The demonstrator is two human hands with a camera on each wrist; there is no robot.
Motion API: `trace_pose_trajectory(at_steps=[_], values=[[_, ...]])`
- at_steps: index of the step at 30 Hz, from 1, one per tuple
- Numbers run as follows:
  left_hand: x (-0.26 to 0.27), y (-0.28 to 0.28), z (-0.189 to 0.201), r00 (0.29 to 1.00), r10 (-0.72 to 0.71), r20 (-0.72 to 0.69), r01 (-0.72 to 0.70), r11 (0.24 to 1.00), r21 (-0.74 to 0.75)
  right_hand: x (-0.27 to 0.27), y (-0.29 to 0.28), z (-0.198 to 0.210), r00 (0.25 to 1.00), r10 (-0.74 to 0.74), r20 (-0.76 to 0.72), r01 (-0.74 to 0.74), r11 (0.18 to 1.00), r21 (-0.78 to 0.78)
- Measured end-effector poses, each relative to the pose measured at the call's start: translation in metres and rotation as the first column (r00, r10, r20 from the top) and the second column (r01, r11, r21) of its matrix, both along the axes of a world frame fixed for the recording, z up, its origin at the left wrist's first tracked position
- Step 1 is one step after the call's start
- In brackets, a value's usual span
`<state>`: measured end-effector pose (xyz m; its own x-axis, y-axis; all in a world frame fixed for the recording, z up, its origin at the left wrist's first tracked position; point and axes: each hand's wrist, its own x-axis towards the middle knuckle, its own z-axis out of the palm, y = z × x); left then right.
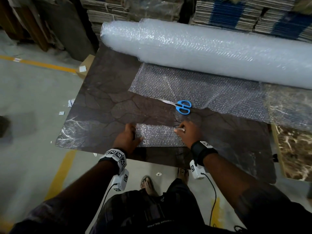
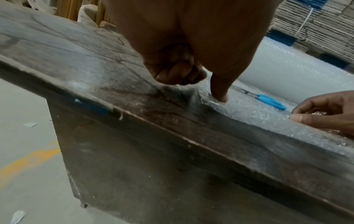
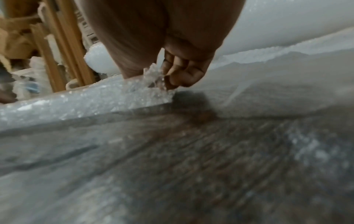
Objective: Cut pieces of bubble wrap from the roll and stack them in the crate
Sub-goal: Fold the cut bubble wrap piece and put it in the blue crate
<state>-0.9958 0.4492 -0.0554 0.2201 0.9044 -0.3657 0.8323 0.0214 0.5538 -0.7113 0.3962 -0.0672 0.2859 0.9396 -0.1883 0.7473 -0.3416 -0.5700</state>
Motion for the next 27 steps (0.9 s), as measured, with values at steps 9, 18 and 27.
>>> trace_pose_trajectory(at_steps=[9, 18, 27], values=[[0.034, -0.006, -0.001, 0.893, -0.423, -0.156, 0.450, 0.826, 0.339, -0.053, -0.023, 0.012, 0.904, 0.375, 0.207, -0.403, 0.908, 0.118], [0.022, -0.032, -0.029, 0.743, -0.567, -0.355, 0.658, 0.716, 0.233, -0.052, -0.048, -0.015, 0.769, 0.542, 0.340, -0.516, 0.839, -0.170], [0.016, -0.020, -0.028, 0.802, -0.553, -0.225, 0.595, 0.768, 0.236, -0.008, -0.062, -0.011, 0.847, 0.380, 0.371, -0.325, 0.923, -0.205]])
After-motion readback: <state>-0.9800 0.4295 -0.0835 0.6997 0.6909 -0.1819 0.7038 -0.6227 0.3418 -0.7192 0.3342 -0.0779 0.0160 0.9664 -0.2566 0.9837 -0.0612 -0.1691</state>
